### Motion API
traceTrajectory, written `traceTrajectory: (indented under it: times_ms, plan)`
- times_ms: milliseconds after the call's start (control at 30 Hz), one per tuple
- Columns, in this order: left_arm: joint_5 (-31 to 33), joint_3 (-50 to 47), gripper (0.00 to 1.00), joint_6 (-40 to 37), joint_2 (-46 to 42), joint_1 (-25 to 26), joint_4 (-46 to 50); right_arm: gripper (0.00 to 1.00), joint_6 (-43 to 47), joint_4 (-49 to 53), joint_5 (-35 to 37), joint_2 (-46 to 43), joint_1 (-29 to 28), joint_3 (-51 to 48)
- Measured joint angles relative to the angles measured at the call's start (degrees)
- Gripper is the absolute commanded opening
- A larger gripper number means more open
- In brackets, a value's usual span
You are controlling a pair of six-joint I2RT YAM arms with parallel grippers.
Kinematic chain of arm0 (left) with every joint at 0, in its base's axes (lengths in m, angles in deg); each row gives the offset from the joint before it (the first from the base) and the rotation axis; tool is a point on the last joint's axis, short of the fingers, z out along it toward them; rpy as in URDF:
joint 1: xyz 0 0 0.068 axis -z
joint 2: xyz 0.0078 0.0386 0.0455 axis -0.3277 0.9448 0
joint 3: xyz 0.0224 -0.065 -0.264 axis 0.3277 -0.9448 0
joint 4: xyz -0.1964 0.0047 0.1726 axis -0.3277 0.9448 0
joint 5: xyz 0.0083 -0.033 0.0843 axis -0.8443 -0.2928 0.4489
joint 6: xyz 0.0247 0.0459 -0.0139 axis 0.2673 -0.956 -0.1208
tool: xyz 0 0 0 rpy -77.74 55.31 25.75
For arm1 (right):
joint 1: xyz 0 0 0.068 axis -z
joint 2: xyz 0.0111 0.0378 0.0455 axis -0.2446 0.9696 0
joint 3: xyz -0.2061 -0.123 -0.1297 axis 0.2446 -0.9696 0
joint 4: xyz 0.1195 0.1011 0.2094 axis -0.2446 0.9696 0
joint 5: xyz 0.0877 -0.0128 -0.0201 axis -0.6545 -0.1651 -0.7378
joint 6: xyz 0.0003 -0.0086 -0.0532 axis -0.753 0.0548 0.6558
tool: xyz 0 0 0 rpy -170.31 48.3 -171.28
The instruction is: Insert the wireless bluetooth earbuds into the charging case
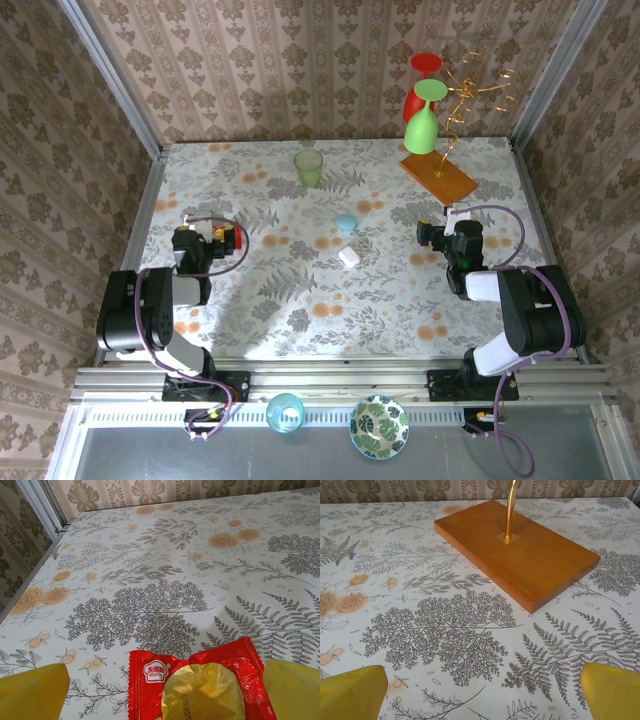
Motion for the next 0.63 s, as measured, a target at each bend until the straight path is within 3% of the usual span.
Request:
traceTrajectory:
  times_ms: [633]
  plan:
    - [-0.2,0.2,1.00,-0.1,0.0,1.0,1.1,1.00,0.0,-0.7,-0.2,0.0,0.0,0.0]
